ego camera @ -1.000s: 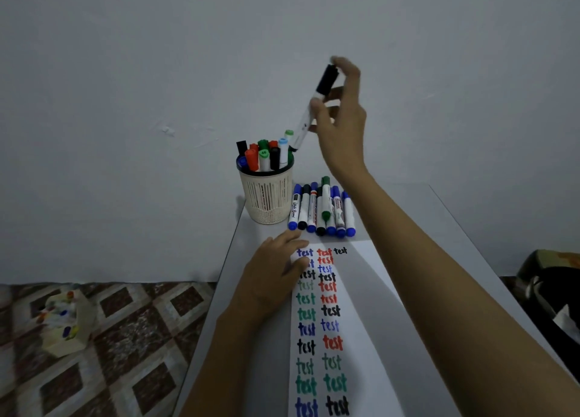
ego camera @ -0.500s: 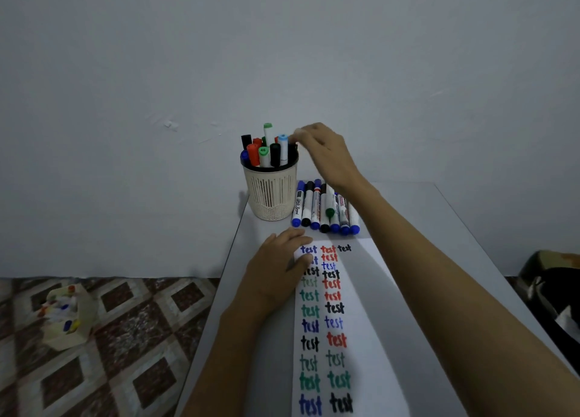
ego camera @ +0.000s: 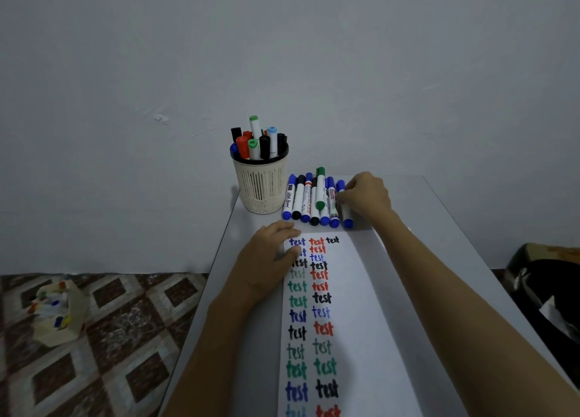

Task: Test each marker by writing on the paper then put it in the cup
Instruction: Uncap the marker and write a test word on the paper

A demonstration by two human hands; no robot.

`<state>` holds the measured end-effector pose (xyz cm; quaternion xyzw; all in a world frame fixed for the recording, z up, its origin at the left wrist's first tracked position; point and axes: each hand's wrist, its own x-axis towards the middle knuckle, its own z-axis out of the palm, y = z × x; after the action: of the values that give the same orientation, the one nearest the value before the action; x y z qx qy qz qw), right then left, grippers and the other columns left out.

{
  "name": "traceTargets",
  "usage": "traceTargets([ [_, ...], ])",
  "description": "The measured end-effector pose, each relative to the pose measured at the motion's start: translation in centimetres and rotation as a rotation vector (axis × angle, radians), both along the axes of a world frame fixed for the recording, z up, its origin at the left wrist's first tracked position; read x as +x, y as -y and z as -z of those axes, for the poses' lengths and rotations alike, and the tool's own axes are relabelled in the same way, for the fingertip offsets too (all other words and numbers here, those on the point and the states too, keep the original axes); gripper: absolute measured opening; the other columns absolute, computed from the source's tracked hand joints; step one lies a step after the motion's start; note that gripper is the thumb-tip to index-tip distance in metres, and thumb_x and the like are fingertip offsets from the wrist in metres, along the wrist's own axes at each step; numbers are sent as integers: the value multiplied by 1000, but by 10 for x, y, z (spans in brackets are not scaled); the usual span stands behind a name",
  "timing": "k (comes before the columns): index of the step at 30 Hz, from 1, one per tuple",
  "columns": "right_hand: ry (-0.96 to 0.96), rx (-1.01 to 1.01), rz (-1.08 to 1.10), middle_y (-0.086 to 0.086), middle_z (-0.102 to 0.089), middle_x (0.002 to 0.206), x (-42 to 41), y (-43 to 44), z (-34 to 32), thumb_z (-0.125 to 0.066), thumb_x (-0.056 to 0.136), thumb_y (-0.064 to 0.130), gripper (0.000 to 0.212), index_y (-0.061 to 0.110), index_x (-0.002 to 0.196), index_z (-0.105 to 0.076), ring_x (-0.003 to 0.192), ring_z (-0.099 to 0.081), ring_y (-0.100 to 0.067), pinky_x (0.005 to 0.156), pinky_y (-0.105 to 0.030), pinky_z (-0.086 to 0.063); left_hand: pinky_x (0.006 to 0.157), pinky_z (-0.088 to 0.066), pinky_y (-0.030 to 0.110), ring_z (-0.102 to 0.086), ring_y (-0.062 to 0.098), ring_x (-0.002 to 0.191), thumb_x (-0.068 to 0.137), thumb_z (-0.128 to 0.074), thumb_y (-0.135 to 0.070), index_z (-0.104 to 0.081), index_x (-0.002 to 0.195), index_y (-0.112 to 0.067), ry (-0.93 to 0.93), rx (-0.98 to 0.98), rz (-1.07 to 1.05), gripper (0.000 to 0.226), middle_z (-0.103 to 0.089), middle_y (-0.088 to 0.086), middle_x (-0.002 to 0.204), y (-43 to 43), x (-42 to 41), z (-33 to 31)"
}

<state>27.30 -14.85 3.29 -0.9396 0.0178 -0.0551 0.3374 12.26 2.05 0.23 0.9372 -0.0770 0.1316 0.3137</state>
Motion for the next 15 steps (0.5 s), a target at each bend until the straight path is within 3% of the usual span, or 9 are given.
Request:
traceTargets([
  [3, 93, 87, 63, -15, -69, 95, -8, 6, -3, -66, 86, 26, 30, 1, 101, -67, 74, -59, -23, 71, -37, -52, 105, -34, 29, -43, 12, 125, 92, -53, -27, -54, 127, -15, 15, -8, -1, 37, -46, 0, 139, -1, 0, 0],
  [7, 184, 252, 94, -6, -68, 94, -29, 18, -20, -61, 89, 33, 27, 17, 111, -66, 77, -66, -25, 72, -38, -56, 100, -29, 19, -43, 11, 125, 92, -52, -26, -50, 130, -13, 62, -54, -19, 40, -47, 3, 138, -1, 0, -1],
  [9, 123, 442, -84, -8, -69, 90, -45, 23, -32, -62, 92, 24, 23, 13, 111, -67, 65, -65, -21, 60, -34, -58, 101, -28, 21, -37, 7, 127, 93, -51, -31, -40, 138, -15, 100, -121, -37, 49, -41, 2, 143, 2, 0, -2],
  [11, -26, 509, -325, -11, -69, 85, -66, 28, -43, -65, 89, 11, 19, 7, 107, -68, 57, -63, -14, 50, -22, -52, 103, -28, 25, -30, 6, 131, 90, -51, -39, -26, 143, -20, 164, -229, -48, 62, -31, 0, 148, 6, -1, -6],
  [15, -175, 556, -506, -12, -72, 76, -97, 26, -49, -78, 74, 3, 20, 3, 91, -68, 59, -65, -17, 48, -19, -50, 100, -36, 26, -35, 12, 131, 84, -53, -47, -18, 145, -25, 280, -239, 31, 74, -32, 0, 147, 12, -4, -14],
])
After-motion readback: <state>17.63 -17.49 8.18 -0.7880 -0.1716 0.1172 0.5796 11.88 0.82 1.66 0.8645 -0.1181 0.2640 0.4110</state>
